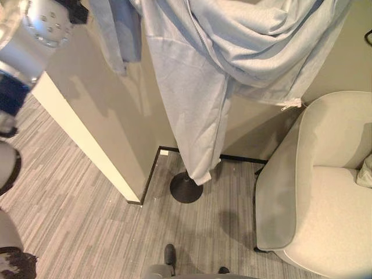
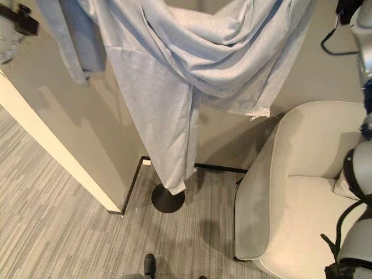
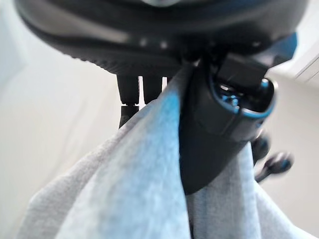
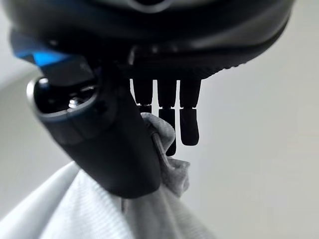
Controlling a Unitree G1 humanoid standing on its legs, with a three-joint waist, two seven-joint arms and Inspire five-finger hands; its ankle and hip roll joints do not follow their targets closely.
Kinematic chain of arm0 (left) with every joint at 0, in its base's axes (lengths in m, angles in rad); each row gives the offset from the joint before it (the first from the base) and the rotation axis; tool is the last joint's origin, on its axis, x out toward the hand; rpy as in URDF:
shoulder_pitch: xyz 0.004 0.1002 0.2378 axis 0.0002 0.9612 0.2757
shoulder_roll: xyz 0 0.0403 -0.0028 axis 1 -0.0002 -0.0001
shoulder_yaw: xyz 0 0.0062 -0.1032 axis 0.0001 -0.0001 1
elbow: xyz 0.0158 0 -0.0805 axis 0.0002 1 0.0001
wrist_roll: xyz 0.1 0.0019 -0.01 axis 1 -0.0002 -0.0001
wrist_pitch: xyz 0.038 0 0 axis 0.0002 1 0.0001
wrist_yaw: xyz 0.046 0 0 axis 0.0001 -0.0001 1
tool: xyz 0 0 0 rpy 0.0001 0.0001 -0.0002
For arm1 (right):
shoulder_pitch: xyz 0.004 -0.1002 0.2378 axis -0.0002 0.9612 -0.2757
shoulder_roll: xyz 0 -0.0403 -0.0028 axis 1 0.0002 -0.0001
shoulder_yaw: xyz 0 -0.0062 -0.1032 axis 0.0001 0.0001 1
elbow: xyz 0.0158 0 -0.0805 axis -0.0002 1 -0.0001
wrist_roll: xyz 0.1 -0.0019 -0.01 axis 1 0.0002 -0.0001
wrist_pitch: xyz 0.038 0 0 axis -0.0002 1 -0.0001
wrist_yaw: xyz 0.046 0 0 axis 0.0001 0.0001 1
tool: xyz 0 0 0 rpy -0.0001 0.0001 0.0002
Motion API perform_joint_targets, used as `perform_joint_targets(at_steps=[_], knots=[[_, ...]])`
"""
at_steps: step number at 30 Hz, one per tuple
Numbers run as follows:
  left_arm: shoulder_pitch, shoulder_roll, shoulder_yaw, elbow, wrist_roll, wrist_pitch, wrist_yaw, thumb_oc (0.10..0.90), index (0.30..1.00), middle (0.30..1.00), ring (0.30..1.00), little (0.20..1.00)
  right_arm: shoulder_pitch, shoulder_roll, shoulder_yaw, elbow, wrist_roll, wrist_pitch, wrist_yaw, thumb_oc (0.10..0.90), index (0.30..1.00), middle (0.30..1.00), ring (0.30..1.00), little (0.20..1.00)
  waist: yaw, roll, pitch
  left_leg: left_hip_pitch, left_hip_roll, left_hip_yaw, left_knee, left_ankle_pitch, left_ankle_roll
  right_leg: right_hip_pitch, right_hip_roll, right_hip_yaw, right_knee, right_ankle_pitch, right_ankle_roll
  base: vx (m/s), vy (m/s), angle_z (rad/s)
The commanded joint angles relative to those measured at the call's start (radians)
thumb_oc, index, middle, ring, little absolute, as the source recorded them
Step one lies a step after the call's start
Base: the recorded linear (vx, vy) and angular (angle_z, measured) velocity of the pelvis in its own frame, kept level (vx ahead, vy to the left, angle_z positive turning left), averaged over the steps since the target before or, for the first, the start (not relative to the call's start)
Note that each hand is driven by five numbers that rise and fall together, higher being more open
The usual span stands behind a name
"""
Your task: Hang the clothes on the sofa on the clothes rack.
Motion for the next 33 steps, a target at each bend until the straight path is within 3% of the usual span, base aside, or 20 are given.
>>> perform_joint_targets(at_steps=[1,7,19,33], knots=[[-0.211,-0.019,0.024,0.2,-0.004,0.041,0.026,0.4,0.3,0.3,0.3,0.3,-0.265,-0.027,0.052,0.069,-0.039,-0.016,-0.022,0.4,0.3,0.3,0.3,0.3,0.034,-0.05,-0.064,0.126,0.048,0.038,0.01,-0.197,-0.068,0.01,-0.027,-0.024,0.01,-0.023,0.068,0.05,0.01,0.03],[-0.291,-0.061,-0.027,0.379,-0.04,0.063,0.016,0.4,0.3,0.3,0.3,0.3,-0.32,0.038,0.085,0.167,-0.031,0.015,-0.032,0.4,0.3,0.3,0.3,0.3,0.031,-0.048,-0.06,0.081,0.045,0.038,0.01,-0.194,-0.066,-0.04,-0.025,-0.012,0.01,-0.018,0.073,0.03,0.015,0.01],[-0.371,-0.119,-0.073,0.502,-0.073,0.089,0.021,0.4,0.3,0.3,0.3,0.3,-0.376,0.123,0.158,0.284,-0.115,0.087,-0.035,0.4,0.3,0.3,0.3,0.3,0.03,-0.045,-0.018,-0.019,0.037,0.033,0.01,-0.17,-0.062,-0.141,-0.028,0.006,0.01,0.006,0.078,-0.01,0.027,-0.02],[-0.294,-0.189,-0.018,0.519,-0.056,0.091,-0.019,0.4,0.3,0.3,0.3,0.3,-0.155,0.232,0.107,0.365,-0.251,0.143,0.082,0.4,0.3,0.3,0.3,0.3,0.041,-0.042,0.061,-0.057,0.03,0.019,0.01,-0.15,-0.054,-0.183,-0.033,0.018,0.01,0.018,0.065,-0.02,0.009,0.0]])
